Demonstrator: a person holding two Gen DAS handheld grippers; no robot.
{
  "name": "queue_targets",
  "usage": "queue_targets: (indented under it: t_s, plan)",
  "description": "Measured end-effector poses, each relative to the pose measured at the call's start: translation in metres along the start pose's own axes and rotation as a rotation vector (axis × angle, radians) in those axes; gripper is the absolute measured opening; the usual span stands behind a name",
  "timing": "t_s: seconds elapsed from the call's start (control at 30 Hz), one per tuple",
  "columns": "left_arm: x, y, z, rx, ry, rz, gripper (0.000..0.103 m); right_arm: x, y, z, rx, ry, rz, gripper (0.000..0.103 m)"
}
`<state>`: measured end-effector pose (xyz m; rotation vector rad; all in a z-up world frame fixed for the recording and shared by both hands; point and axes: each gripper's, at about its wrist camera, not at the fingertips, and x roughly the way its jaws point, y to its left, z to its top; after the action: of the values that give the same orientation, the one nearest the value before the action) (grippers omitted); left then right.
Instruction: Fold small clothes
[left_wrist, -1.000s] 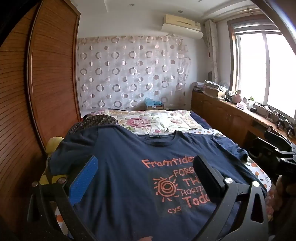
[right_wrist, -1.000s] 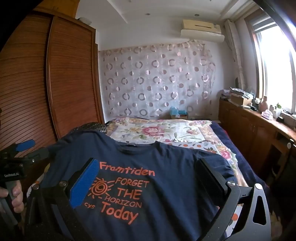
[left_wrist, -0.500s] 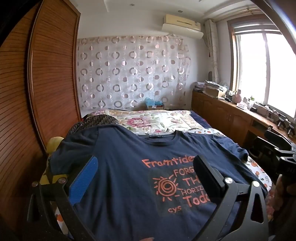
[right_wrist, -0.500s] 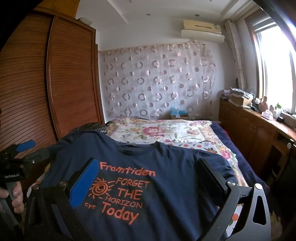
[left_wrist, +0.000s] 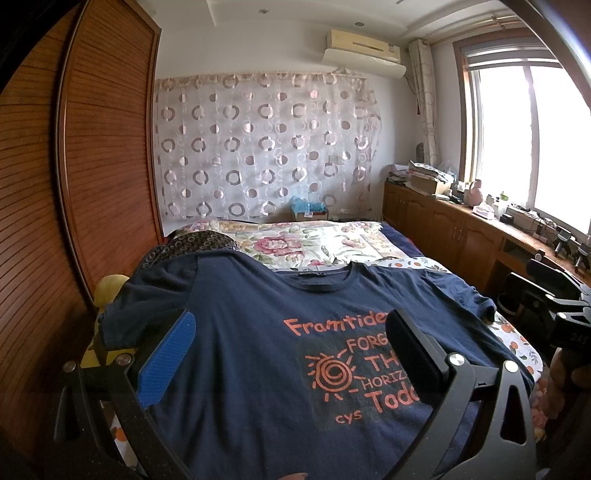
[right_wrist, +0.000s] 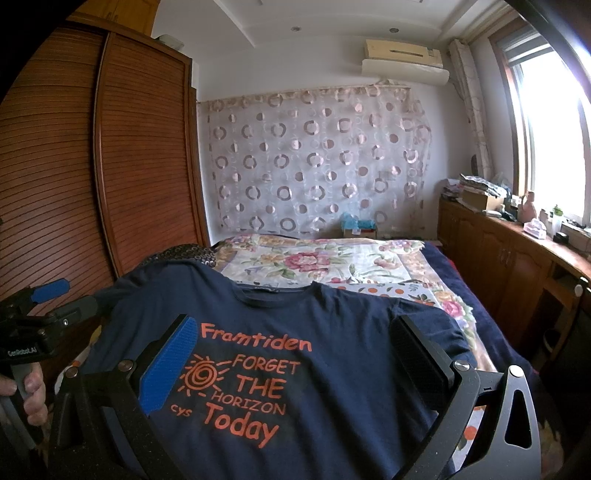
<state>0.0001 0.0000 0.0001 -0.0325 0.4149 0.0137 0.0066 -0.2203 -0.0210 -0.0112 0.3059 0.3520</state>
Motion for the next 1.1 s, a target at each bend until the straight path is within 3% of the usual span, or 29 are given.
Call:
queue_targets:
  t_s: [1.1]
  plan:
    - [-0.0004, 0.0001, -0.0001, 0.005, -0.008, 0.003, 0.103, 0.0001, -0.0014, 0.0001, 0.0, -0.007, 0.0, 0.103]
